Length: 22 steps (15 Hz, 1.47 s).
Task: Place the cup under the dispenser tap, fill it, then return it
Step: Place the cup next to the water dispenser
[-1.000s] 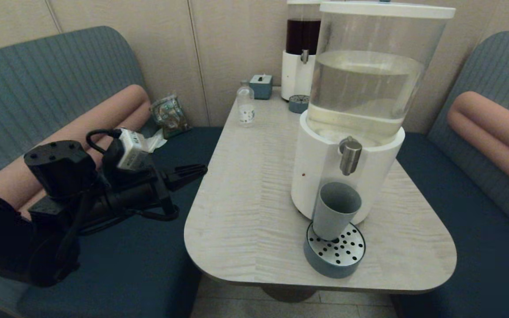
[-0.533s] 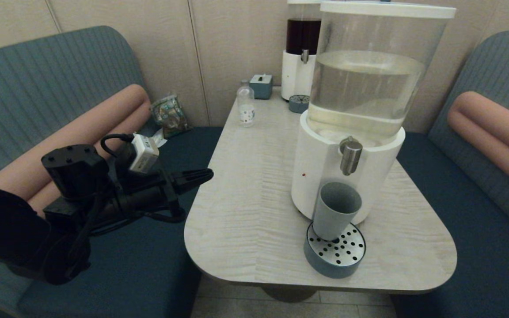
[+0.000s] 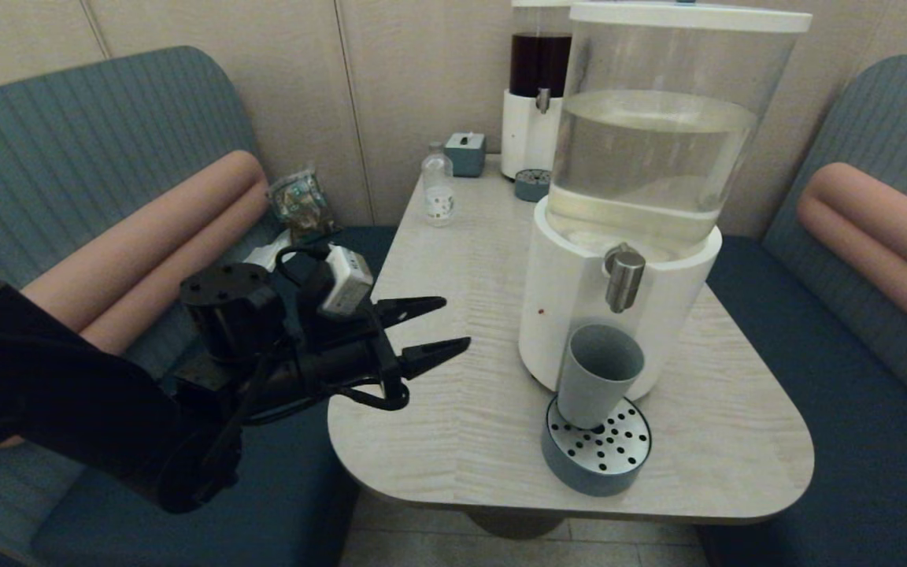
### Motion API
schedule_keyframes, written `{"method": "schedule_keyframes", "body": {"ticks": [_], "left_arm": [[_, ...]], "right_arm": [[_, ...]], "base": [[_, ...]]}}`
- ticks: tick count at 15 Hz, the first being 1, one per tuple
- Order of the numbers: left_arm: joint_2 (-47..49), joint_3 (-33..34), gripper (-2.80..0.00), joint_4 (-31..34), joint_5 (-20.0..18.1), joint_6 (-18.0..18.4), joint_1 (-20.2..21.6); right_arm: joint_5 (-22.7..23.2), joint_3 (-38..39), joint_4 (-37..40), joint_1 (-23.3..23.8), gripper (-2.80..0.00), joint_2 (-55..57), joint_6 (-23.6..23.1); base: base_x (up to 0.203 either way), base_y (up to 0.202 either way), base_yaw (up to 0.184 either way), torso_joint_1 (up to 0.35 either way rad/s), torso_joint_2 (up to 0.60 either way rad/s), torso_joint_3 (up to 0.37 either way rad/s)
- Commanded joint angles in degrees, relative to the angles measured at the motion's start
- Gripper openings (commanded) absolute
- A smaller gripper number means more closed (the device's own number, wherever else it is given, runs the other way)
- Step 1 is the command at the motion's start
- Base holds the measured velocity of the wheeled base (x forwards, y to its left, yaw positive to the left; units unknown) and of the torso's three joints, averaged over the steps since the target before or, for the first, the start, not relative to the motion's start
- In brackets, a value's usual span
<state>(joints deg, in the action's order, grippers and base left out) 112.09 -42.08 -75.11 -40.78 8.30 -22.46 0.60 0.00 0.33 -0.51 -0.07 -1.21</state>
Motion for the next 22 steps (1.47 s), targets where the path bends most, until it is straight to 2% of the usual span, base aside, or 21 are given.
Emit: {"method": "schedule_keyframes", "body": {"ticks": [1, 5, 10, 15, 22], "left_arm": [[2.69, -1.22, 0.00, -0.54, 1.29, -0.48, -3.57], [5.68, -0.94, 0.00, -0.56, 2.79, -1.47, -8.30], [8.24, -2.54, 0.00, -0.52, 4.86, -2.16, -11.59], [11.50, -8.79, 0.00, -0.48, 7.24, -3.33, -13.01], [14.31, -13.20, 0.00, -0.55, 8.14, -4.16, -14.89]], "right_arm": [[0.02, 0.07, 0.02, -0.02, -2.80, -0.19, -0.02], [0.02, 0.08, 0.02, -0.02, -2.80, -0.19, -0.02], [0.02, 0.05, 0.02, -0.02, -2.80, -0.19, -0.02], [0.02, 0.00, 0.02, -0.02, -2.80, -0.19, -0.02], [0.02, 0.00, 0.02, -0.02, -2.80, -0.19, -0.02]], "base": [[0.000, 0.000, 0.000, 0.000, 0.00, 0.000], [0.000, 0.000, 0.000, 0.000, 0.00, 0.000], [0.000, 0.000, 0.000, 0.000, 0.00, 0.000], [0.000, 0.000, 0.000, 0.000, 0.00, 0.000], [0.000, 0.000, 0.000, 0.000, 0.00, 0.000]]}}
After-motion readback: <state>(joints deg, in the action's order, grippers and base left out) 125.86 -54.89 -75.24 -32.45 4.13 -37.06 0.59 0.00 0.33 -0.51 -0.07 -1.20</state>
